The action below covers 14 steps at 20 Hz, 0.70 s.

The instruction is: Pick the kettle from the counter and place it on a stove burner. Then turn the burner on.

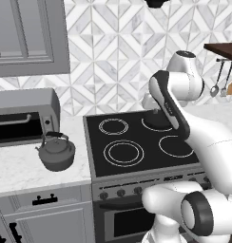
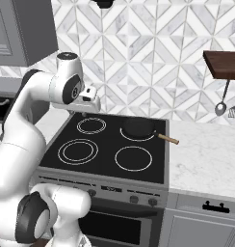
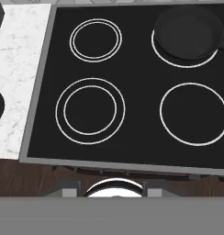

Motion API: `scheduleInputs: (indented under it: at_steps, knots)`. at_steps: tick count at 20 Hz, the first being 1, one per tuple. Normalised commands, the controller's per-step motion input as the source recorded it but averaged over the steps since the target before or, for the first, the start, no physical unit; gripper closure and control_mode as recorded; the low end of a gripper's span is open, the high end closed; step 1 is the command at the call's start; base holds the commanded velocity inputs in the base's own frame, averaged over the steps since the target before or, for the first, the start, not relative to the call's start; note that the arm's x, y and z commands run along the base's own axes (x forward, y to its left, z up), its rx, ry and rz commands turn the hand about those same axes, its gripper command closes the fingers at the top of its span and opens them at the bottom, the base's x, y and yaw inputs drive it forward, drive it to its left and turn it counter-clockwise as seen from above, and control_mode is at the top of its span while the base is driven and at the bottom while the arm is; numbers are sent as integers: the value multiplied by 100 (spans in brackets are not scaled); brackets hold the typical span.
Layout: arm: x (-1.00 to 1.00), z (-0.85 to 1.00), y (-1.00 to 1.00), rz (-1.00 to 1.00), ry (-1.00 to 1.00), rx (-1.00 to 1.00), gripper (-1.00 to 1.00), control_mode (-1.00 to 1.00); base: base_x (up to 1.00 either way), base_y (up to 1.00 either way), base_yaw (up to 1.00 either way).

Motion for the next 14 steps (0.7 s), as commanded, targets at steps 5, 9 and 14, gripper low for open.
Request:
scheduleInputs:
  at_steps: [5,9,14]
  knots:
    - [-6,-7,0,0,0,0,-100,-100,0,0,0]
    - [-18,-8,0,0,0,0,-100,-100,0,0,0]
    - [-17,-22,7,0,-2,0,-100,-100,0,0,0]
